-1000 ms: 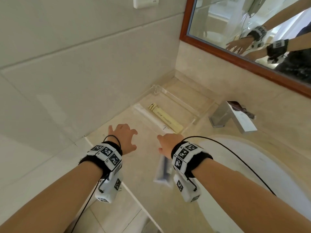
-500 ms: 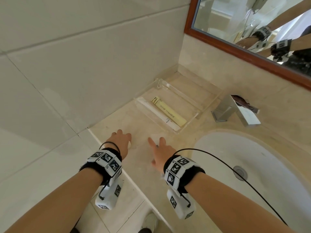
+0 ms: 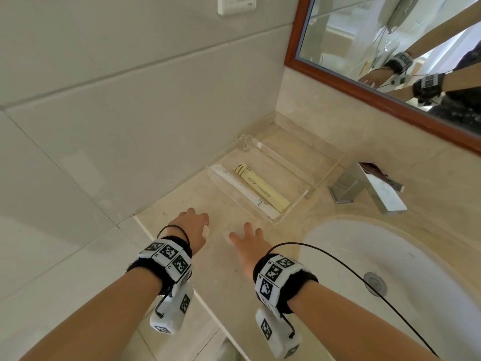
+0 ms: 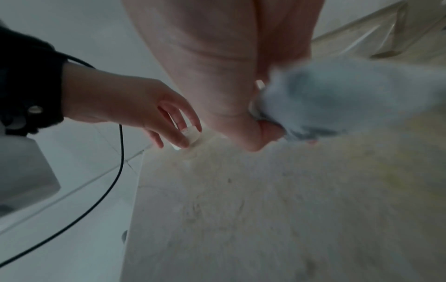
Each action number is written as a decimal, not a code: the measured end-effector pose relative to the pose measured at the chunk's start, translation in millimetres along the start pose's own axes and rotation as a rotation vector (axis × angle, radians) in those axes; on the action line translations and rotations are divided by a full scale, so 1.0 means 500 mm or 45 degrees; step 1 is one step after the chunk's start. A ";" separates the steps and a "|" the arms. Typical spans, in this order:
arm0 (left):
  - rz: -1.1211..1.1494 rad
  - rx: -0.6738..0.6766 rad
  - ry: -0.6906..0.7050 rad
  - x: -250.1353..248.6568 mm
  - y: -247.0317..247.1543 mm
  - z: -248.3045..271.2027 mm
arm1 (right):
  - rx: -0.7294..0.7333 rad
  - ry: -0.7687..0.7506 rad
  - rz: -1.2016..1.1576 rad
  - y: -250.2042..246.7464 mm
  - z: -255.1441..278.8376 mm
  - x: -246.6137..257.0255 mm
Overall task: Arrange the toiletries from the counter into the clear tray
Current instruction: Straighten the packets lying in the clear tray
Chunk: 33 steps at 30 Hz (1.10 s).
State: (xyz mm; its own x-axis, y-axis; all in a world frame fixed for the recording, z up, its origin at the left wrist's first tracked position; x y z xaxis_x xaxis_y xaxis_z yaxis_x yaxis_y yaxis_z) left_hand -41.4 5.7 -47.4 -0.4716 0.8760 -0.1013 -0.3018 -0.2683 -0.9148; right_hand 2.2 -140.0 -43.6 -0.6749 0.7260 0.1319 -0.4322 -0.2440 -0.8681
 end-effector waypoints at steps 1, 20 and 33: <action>0.012 -0.015 0.004 -0.001 -0.008 -0.006 | -0.012 -0.017 -0.004 -0.014 -0.005 -0.001; 0.360 -0.365 0.038 -0.067 -0.168 -0.232 | -0.406 -0.085 0.242 -0.223 -0.177 -0.179; 0.241 -0.337 0.086 -0.098 -0.152 -0.326 | -0.143 0.069 0.172 -0.195 -0.255 -0.204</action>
State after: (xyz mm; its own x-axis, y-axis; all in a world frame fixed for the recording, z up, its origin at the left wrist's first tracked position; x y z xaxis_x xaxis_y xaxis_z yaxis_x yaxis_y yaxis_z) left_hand 140.0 48.4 -36.8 -0.4400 0.8475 -0.2969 0.0156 -0.3233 -0.9462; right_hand 189.7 -108.3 -33.3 -0.6876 0.7260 -0.0128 -0.2681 -0.2703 -0.9247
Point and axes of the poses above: each hand's wrist, its own z-axis away from the middle knuckle, its own y-axis out of the palm, x = y × z, the point moved 1 cm from there along -z, towards the middle knuckle, and after that the axes turned 3 degrees about -x, right-handed, at the moved point
